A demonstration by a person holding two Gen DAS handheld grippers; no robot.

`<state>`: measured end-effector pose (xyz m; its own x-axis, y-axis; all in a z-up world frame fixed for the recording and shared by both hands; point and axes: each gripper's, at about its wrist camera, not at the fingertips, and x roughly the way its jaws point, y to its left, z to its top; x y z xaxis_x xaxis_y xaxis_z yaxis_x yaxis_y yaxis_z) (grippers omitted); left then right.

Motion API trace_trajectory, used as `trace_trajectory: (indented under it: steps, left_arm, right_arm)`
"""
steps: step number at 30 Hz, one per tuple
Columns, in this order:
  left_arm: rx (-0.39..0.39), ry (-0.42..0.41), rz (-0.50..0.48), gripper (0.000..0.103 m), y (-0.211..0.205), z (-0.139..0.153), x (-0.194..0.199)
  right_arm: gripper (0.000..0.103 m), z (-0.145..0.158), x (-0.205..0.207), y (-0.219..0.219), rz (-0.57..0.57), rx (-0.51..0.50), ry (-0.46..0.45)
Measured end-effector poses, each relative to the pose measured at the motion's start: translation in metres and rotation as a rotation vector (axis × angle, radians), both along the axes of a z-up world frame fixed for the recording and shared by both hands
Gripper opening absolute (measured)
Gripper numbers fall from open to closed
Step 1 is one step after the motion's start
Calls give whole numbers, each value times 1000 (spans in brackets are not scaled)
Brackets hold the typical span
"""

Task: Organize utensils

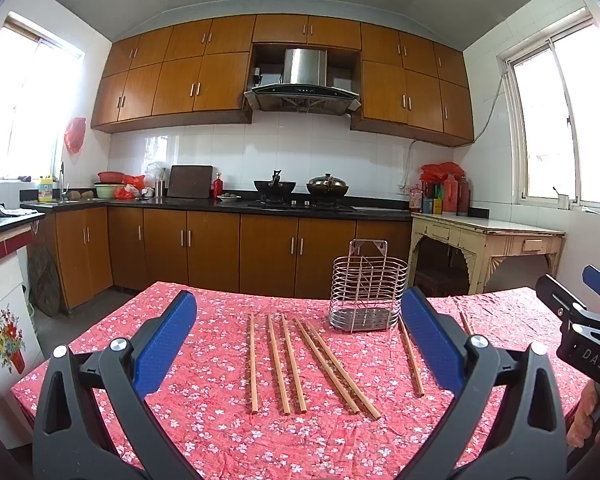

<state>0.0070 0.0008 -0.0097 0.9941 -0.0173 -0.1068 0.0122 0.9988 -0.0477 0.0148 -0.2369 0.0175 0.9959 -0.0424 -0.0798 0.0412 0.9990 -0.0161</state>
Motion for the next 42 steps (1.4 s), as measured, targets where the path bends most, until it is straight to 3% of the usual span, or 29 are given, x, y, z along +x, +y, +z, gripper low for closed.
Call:
trace_trajectory:
  steps: [13, 16, 20, 23, 27, 30, 34, 42]
  left_arm:
    - [-27, 23, -2, 101, 6, -2, 6]
    - [-41, 57, 17, 101, 14, -7, 14]
    - [-58, 137, 69, 101, 29, -17, 31]
    - [-68, 215, 117, 101, 40, -27, 48]
    - [-96, 309, 158, 101, 55, -45, 65]
    - [-118, 342, 157, 101, 61, -53, 70]
    - [-91, 369, 167, 100, 58, -56, 78]
    - [-92, 449, 154, 81, 61, -72, 94]
  right_arm:
    - [99, -11, 11, -16, -23, 18, 38]
    - [99, -20, 29, -35, -62, 63, 116]
    - [99, -45, 67, -69, -142, 134, 294]
    - [84, -73, 101, -90, -178, 175, 456]
    - [59, -102, 130, -105, -169, 258, 607]
    - [48, -111, 146, -102, -167, 269, 663]
    - [35, -122, 167, -93, -166, 257, 717]
    - [21, -140, 186, -85, -193, 225, 767]
